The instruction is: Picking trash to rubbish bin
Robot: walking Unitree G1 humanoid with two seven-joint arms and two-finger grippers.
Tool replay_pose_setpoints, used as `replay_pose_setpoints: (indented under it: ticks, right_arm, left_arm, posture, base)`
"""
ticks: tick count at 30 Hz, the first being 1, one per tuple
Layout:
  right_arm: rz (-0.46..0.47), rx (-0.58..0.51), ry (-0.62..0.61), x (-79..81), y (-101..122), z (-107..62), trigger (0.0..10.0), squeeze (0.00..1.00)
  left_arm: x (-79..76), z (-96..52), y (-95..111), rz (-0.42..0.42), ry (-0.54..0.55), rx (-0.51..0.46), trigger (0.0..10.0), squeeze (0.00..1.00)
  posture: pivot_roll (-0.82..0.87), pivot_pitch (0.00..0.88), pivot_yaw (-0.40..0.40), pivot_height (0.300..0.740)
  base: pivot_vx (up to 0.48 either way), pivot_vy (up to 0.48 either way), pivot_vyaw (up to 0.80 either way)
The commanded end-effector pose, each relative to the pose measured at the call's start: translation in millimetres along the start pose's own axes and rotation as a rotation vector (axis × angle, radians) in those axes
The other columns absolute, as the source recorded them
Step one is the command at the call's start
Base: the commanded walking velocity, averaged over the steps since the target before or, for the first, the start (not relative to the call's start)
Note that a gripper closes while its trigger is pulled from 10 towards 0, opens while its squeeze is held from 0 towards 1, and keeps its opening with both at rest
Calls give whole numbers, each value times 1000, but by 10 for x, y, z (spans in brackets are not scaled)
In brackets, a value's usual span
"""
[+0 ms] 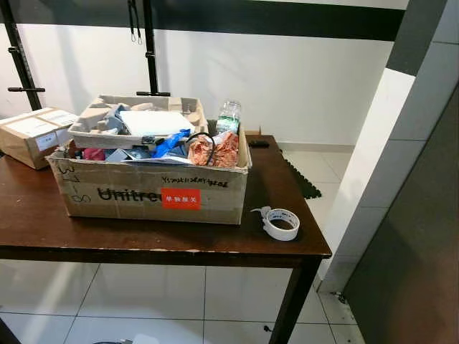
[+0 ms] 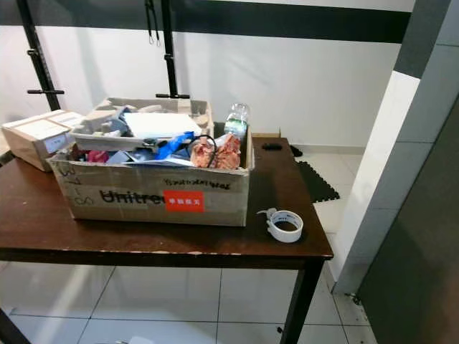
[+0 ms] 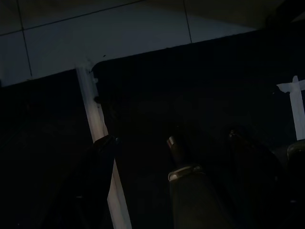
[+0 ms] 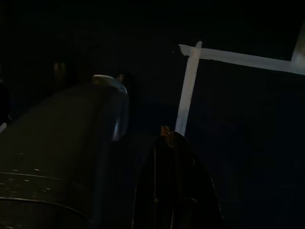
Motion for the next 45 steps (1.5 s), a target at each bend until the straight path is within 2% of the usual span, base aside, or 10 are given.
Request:
replay_pose_setpoints:
  ticks: [1, 19, 26, 31, 32, 35, 36, 39, 44, 45]
  right_arm:
    - [12, 19, 1, 24, -64, -2, 10000, 0]
    - [29, 12, -11, 14, -42, 2, 10000, 0]
    - [117, -57, -47, -192, 171, -15, 10000, 0]
    - [-105, -205, 385, -39, 762, -189, 10000, 0]
    - [-105, -205, 385, -39, 762, -189, 10000, 0]
    - [-197, -406, 661, 119, 1393, -632, 10000, 0]
    - [-197, -406, 661, 119, 1393, -632, 10000, 0]
    - [-249, -672, 921, 378, 2112, -1400, 10000, 0]
    - [-335, -848, 1091, 560, 2520, -2028, 10000, 0]
    - [-331, -1000, 1138, 573, 2820, -2373, 10000, 0]
  left_arm:
    - [57, -21, -105, -10, 8, 35, 10000, 0]
    - [50, -15, -80, 6, -10, 34, 10000, 0]
    - [36, -9, -47, 14, -23, 26, 10000, 0]
    - [60, -9, -30, 37, -27, 22, 10000, 0]
    - [60, -9, -30, 37, -27, 22, 10000, 0]
    - [77, -17, -60, 34, -25, 29, 10000, 0]
    - [77, -17, -60, 34, -25, 29, 10000, 0]
    - [74, -24, -81, 41, -33, 31, 10000, 0]
    - [36, -32, -83, 76, -62, 19, 10000, 0]
    - [-9, -41, -47, 126, -96, -15, 10000, 0]
  posture:
    - [-90, 92, -27, 740]
    - [-87, 80, -12, 740]
    - [-84, 75, -3, 740]
    - [-96, 74, 7, 740]
    - [-96, 74, 7, 740]
    - [-96, 73, 4, 740]
    - [-96, 73, 4, 740]
    - [-98, 73, 1, 740]
    - [-99, 72, -7, 740]
    - [-98, 71, -10, 740]
  base:
    - [0, 0, 0]
    - [0, 255, 0]
    - [0, 0, 0]
    - [0, 0, 0]
    - [0, 0, 0]
    - [0, 0, 0]
    - [0, 0, 0]
    - [0, 0, 0]
    - [0, 0, 0]
    - [0, 0, 0]
Point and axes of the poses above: a point about 5 cm out from each wrist's last joint towards the gripper, its own z axis pointing out of the wrist towards the gripper, its own y axis along the axis of the wrist's last joint, x = y × z, the point moved 5 cm from there along z, pointing out of the wrist towards the gripper, and after that the axes turned 3 degrees about -z, right-handed, at the moved point
